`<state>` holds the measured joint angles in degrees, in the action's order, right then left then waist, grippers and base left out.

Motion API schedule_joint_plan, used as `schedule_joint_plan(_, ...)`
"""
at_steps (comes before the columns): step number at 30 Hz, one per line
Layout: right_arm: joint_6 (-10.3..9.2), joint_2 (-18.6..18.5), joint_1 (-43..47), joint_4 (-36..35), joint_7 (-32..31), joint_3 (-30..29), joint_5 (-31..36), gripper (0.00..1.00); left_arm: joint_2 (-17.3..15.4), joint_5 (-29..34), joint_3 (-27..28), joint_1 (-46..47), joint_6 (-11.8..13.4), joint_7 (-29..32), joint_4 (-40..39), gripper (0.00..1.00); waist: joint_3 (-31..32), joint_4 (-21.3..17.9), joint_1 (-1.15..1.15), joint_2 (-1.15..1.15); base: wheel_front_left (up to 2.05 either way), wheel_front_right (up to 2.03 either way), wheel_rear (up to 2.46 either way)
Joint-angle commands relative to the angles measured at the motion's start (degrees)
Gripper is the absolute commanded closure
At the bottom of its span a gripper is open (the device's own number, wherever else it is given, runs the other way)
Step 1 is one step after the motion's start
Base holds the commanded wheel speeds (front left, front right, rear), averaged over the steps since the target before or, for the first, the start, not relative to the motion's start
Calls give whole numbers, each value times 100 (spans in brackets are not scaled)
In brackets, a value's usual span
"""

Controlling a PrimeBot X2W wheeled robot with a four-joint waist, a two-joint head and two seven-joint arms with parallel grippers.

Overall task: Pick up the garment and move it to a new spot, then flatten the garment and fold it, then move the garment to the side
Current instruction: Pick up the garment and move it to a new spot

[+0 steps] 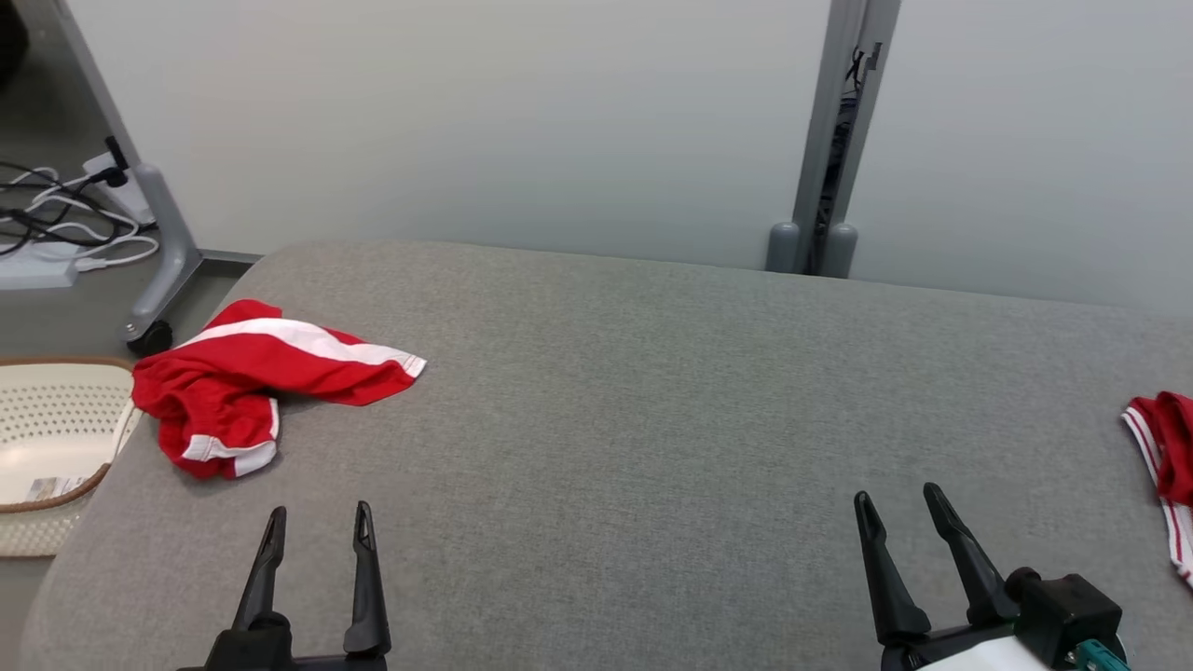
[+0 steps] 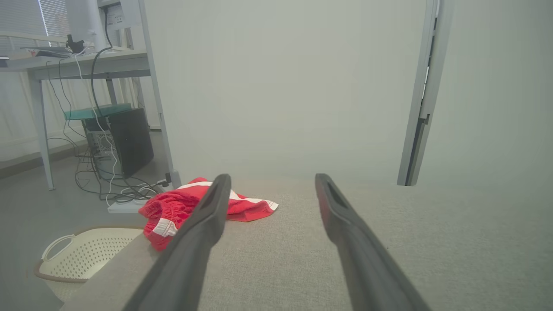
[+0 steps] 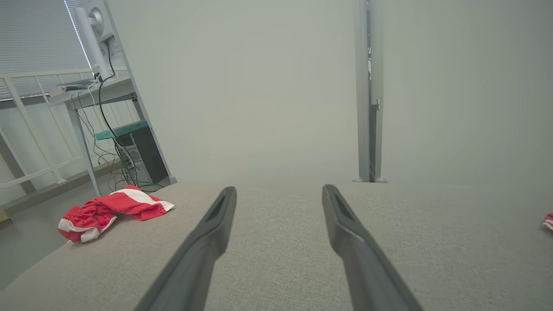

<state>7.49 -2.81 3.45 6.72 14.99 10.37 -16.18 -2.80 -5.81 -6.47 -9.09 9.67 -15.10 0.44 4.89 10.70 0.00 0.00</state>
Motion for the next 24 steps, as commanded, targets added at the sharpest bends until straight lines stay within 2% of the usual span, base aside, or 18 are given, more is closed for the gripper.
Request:
schedule_joint_plan(1,2,-23,-45,8,22,36,-43,0,-21,-41,25,66,39,-11,-17,0,-18,212,0,0,0,0,0)
schedule_joint_plan(18,2,-23,-47,-44,22,138,-93,0,-21,-113,31,147,112,-8,-106,0,-112,1324,0,0,0,0,0)
schedule_joint_plan(24,2,-24,-67,-20,22,177,-86,0,-20,-132,47,144,147,-8,-117,0,-132,1533,0,0,0,0,0)
